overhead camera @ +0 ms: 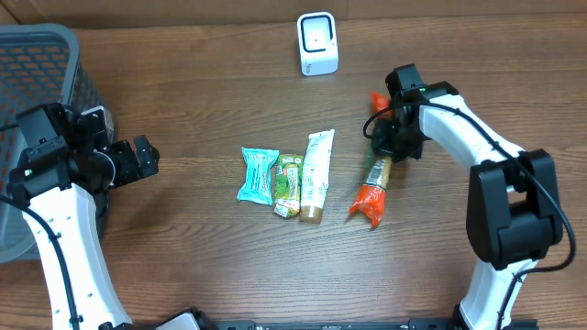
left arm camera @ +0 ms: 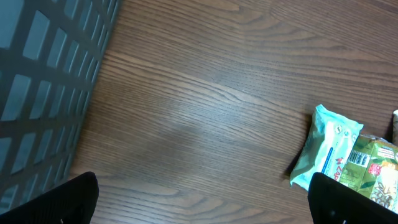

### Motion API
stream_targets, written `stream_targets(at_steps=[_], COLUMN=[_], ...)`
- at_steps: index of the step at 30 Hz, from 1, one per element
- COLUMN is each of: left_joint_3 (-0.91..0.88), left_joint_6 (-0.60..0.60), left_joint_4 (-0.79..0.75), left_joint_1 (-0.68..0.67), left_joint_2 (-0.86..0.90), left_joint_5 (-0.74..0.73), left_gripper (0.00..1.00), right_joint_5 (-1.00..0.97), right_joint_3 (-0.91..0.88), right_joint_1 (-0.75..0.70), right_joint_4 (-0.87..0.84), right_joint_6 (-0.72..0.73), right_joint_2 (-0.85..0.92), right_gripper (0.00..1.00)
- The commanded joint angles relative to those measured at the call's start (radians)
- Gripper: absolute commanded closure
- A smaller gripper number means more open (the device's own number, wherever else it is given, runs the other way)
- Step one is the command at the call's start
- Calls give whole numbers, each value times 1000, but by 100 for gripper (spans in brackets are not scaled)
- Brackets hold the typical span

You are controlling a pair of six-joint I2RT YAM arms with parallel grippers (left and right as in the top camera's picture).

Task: Scan the item barcode
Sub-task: 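Lift the spaghetti pack with the right gripper and tilt it rightward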

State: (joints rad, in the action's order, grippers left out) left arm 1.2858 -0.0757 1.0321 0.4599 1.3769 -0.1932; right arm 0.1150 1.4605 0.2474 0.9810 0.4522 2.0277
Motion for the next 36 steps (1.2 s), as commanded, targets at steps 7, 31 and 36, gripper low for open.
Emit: stream_targets(at_steps=[7, 31, 36], left_joint_3=[10, 10, 10], left_joint_6=[20, 20, 20], left_joint_4=[0, 0, 0], left_joint_1=[4, 4, 4], left_joint_2=[5, 5, 5], left_joint_5=[2, 2, 2], left_gripper=[0, 1, 0], right_joint_5=[-134, -17, -19], right_joint_3=[-8, -22, -158], right_joint_1=[-14, -5, 0], right_joint_4=[119, 206, 48], right_joint_6=[449, -69, -83], right_joint_2=[-110, -107, -104], right_gripper=[93, 59, 59])
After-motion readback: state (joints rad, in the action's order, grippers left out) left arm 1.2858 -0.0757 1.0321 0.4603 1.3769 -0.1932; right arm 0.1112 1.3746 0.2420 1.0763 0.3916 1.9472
